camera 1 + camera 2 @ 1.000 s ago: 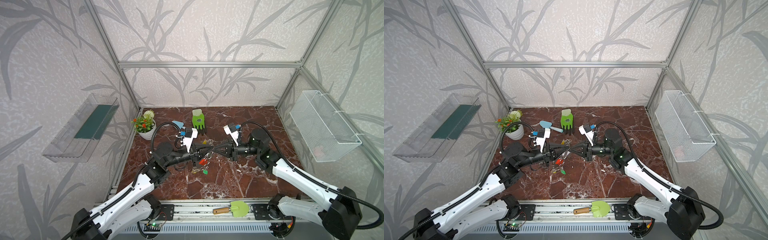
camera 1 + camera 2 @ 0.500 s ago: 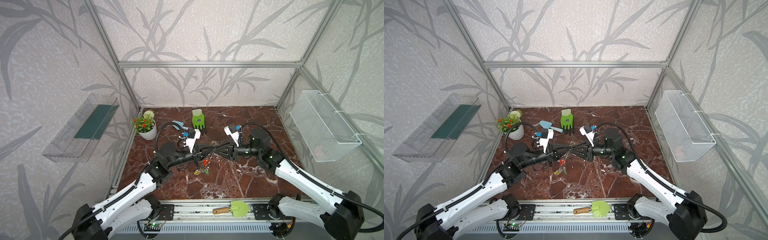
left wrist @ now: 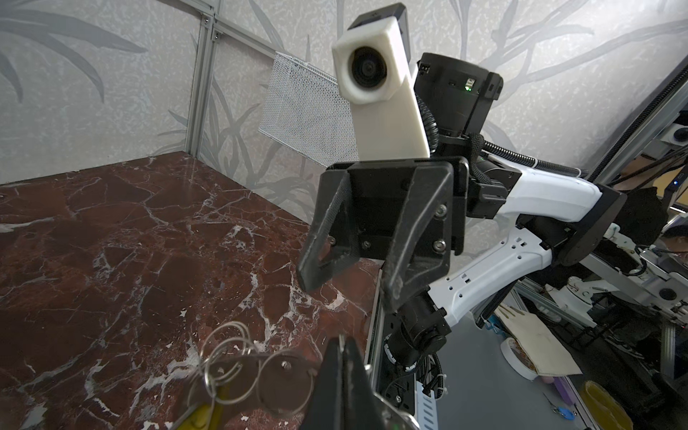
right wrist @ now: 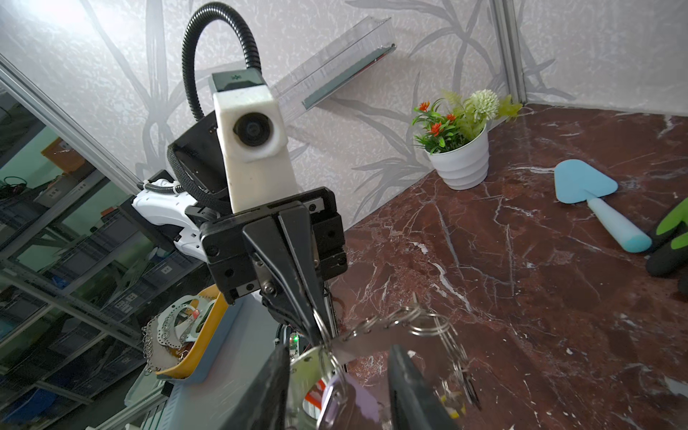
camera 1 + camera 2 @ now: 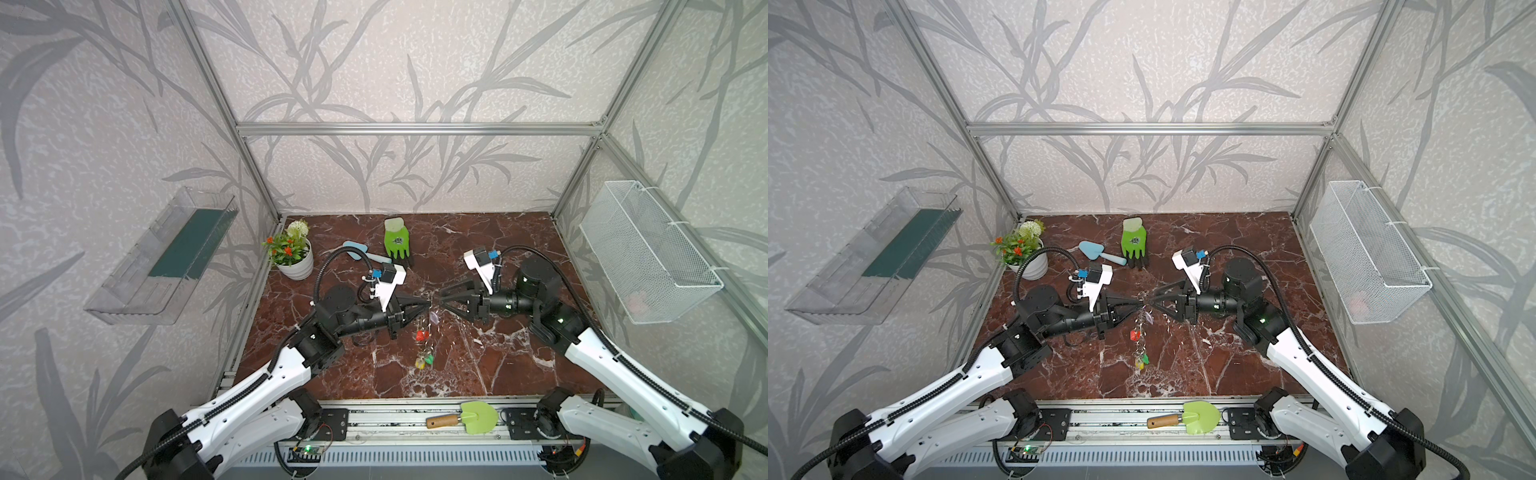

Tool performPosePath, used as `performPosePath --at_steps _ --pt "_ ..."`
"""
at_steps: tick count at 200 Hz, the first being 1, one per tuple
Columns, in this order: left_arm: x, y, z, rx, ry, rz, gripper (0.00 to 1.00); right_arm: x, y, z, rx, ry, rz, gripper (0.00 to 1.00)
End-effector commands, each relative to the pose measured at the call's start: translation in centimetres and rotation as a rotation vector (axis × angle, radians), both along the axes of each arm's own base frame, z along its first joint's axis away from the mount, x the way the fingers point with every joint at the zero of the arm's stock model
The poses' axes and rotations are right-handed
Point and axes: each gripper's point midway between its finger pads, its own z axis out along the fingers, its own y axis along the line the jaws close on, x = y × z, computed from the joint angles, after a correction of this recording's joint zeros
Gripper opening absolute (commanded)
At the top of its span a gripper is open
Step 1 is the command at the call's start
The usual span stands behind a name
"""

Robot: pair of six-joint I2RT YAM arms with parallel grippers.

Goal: Put the keys on the keyring

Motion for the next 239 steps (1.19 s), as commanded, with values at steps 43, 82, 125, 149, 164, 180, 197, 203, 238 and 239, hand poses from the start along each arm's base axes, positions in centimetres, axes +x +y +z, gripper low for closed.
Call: performPosePath --at_steps 43,82,125,149,164,180,197,203,238,239 --pt "-1.2 0.1 3.1 -0.058 -0.094 -0.041 0.00 -1.3 1.4 0.6 0.037 -0.025 0.120 0.38" --pt "-0.8 0.3 3.2 -0.056 -0.098 -0.018 0.00 -1.8 1.8 0.3 0.039 -0.018 0.156 0.28" --pt "-0.4 0.6 3.5 -0.062 -0.107 0.008 0.00 -2.2 1.8 0.1 0.042 -0.015 0.175 0.23" --pt "-0.2 0.8 3.9 -0.071 -0.117 0.022 0.00 -2.4 1.9 -0.1 0.042 -0.012 0.186 0.23" --pt "-0.2 0.8 4.1 -0.078 -0.122 0.023 0.00 -2.5 2.0 -0.2 0.041 -0.009 0.192 0.24" --pt "-0.1 0.9 4.2 -0.079 -0.123 0.027 0.00 -2.5 2.0 -0.3 0.041 -0.008 0.192 0.27" --pt "-0.1 1.0 4.5 -0.086 -0.129 0.031 0.00 -2.5 2.0 -0.4 0.040 -0.008 0.193 0.31" --pt "-0.1 1.0 4.6 -0.087 -0.130 0.032 0.00 -2.5 2.0 -0.4 0.040 -0.008 0.192 0.32" --pt "-0.1 1.2 4.9 -0.087 -0.139 0.038 0.00 -2.3 2.0 -0.6 0.037 -0.011 0.177 0.33" --pt "-0.1 1.2 4.9 -0.087 -0.140 0.039 0.00 -2.3 2.1 -0.6 0.036 -0.010 0.177 0.33"
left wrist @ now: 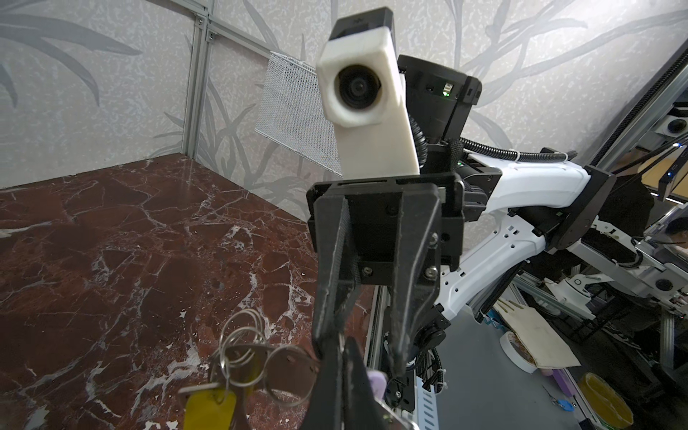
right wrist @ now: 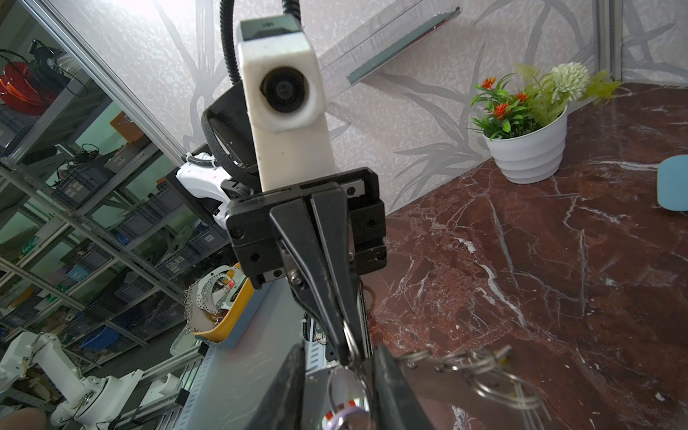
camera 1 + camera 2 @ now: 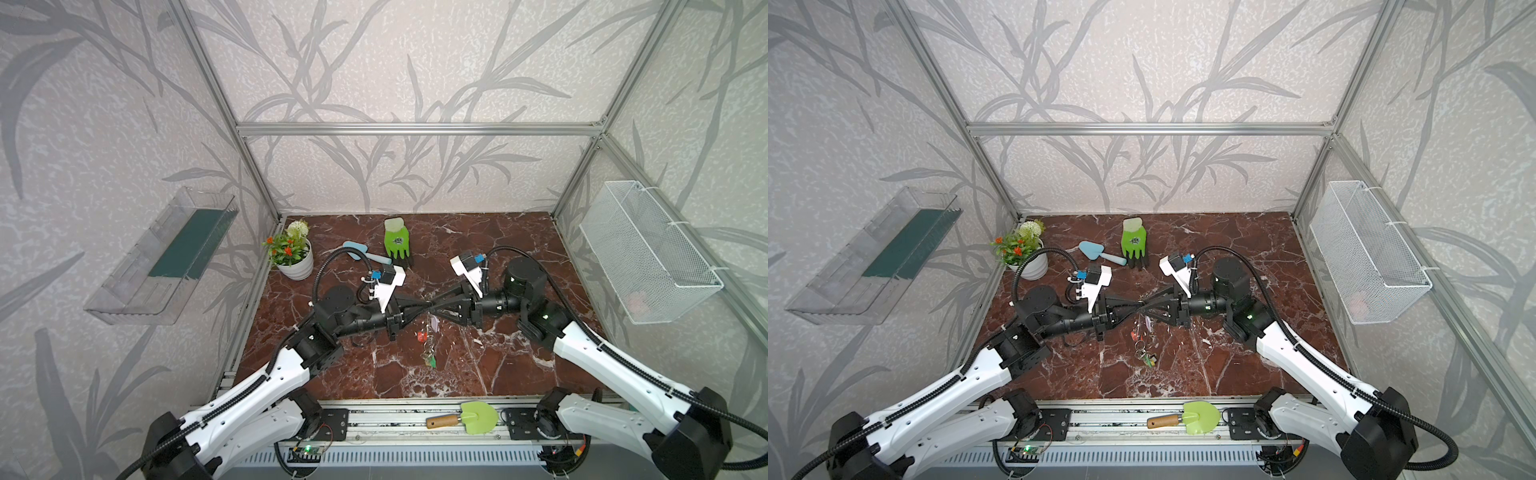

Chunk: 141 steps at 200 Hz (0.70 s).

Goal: Put the keys on the keyring

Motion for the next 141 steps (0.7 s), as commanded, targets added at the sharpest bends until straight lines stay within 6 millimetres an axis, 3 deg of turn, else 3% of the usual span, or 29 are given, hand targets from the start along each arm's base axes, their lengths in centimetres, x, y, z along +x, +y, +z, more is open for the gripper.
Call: performPosePath --at_steps 1,141 --pt "-0.22 0.84 4.66 -0.090 -0.123 0.024 0.00 -0.41 0.18 -0.06 0.008 -0.009 0.020 0.32" --pt "-0.24 0.77 4.52 -0.090 -0.114 0.015 0.00 0.06 0.63 0.26 0.031 -0.006 0.031 0.19"
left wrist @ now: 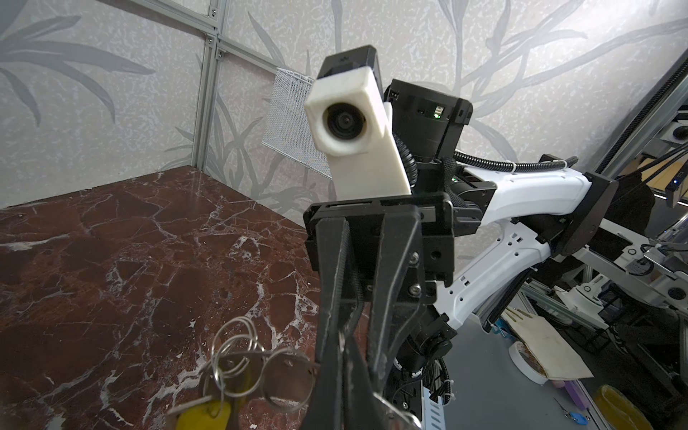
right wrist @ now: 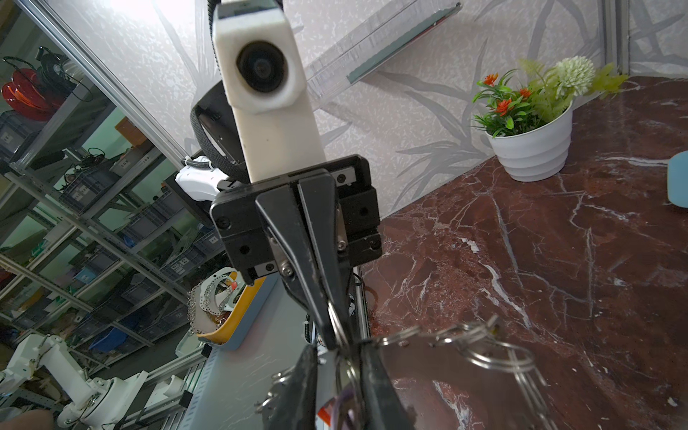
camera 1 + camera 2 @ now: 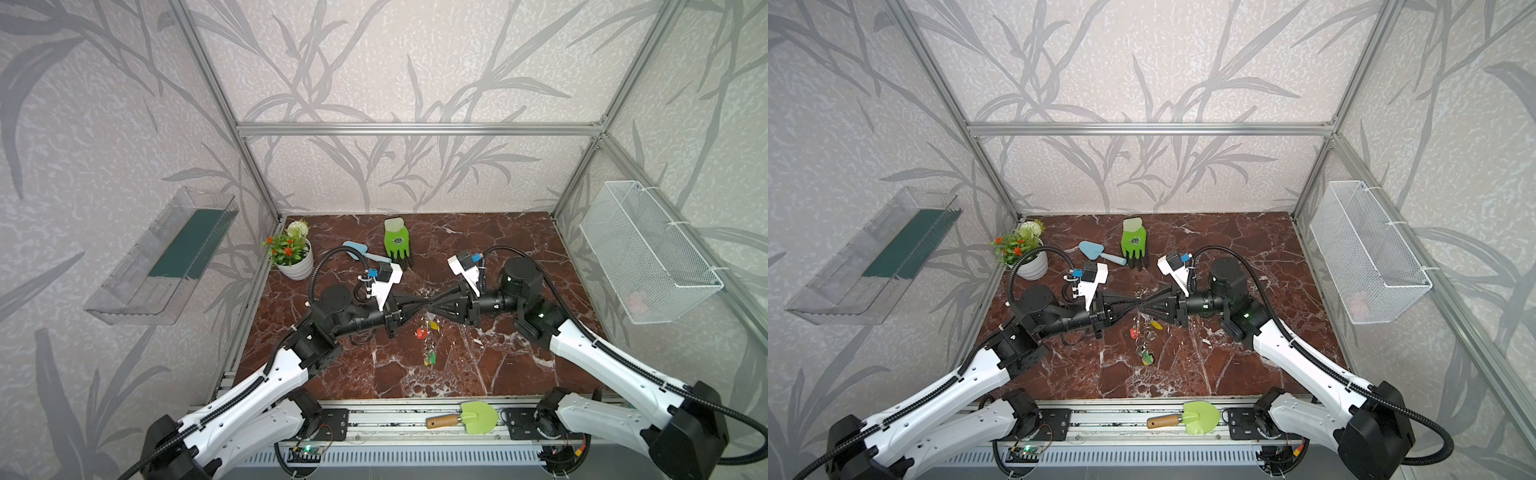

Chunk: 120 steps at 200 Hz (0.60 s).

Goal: Put the keys on the keyring

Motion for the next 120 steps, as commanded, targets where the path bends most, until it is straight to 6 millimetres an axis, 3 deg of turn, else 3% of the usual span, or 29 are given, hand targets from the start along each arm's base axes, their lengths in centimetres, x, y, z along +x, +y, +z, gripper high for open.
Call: performPosePath --at_steps 1,47,120 --pt "-0.4 0.5 3.8 -0.075 -0.094 -0.002 0.00 -0.3 0.2 0.6 0.024 -0.023 0.023 0.18" --pt "-0.5 0.3 3.6 -0.073 -0.081 -0.012 0.00 -0.2 0.1 0.5 0.028 -0.023 0.011 0.00" --pt "-0.5 0.2 2.3 -0.026 -0.029 -0.021 0.00 0.5 0.0 0.3 0.019 -0.028 -0.040 0.00"
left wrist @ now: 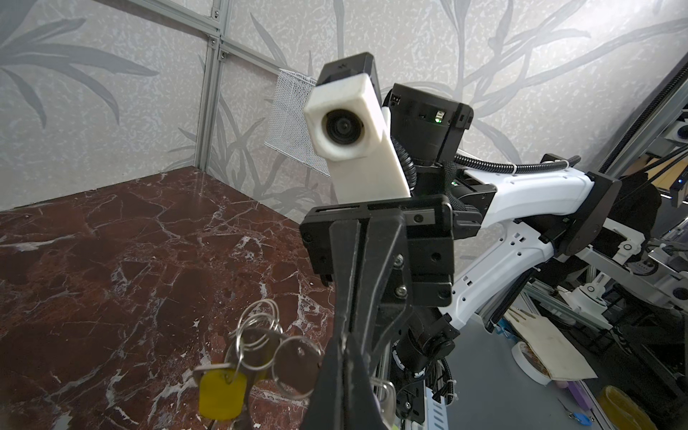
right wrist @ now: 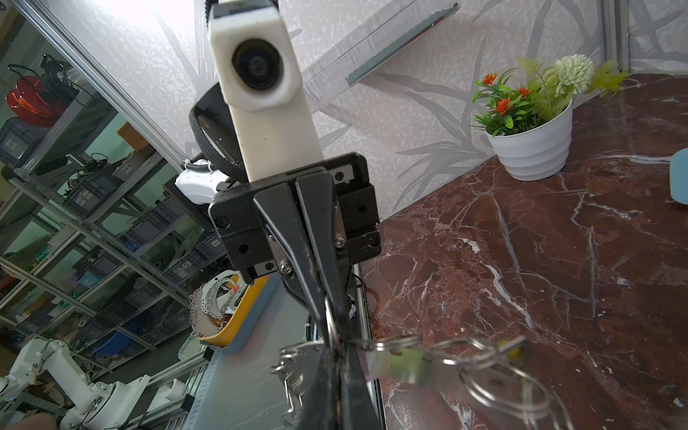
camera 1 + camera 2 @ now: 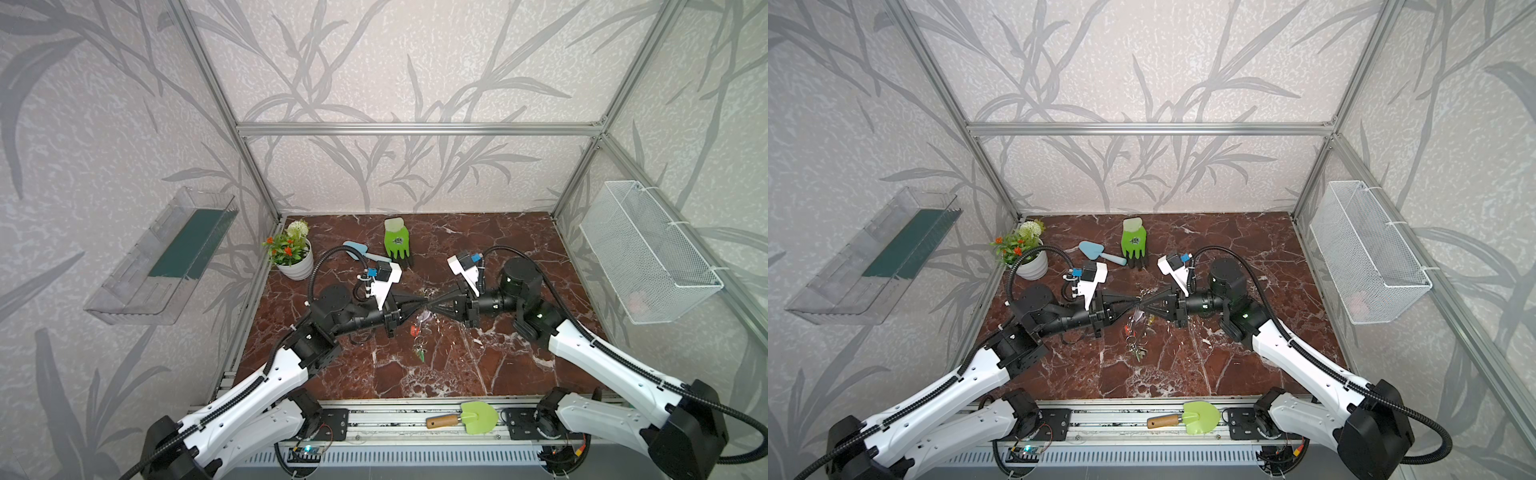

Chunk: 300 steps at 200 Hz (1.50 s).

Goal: Put the keys on the keyring

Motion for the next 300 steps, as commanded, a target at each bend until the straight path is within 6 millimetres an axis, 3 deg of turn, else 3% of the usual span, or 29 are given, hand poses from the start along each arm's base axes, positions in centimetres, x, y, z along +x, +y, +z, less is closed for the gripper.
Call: performPosePath --at_steps 1,117,255,300 --pt "-0.5 0.2 2.4 -0.029 -0.039 -0.014 0.00 0.3 0.0 0.5 0.013 -0.039 -0.028 0.00" --pt "-2.0 0.0 0.6 0.169 0.025 -0.139 0.14 0.2 -0.2 0.2 -0.009 -0.046 -0.033 0.00" --pt "-2.3 -0.7 -0.9 0.316 0.084 -0.240 0.15 -0.1 -0.1 0.3 -0.018 -0.049 -0.014 0.00" --pt "-2.3 -0.7 -1.3 0.344 0.100 -0.249 0.07 -0.1 -0.1 0.1 -0.021 -0.048 -0.010 0.00"
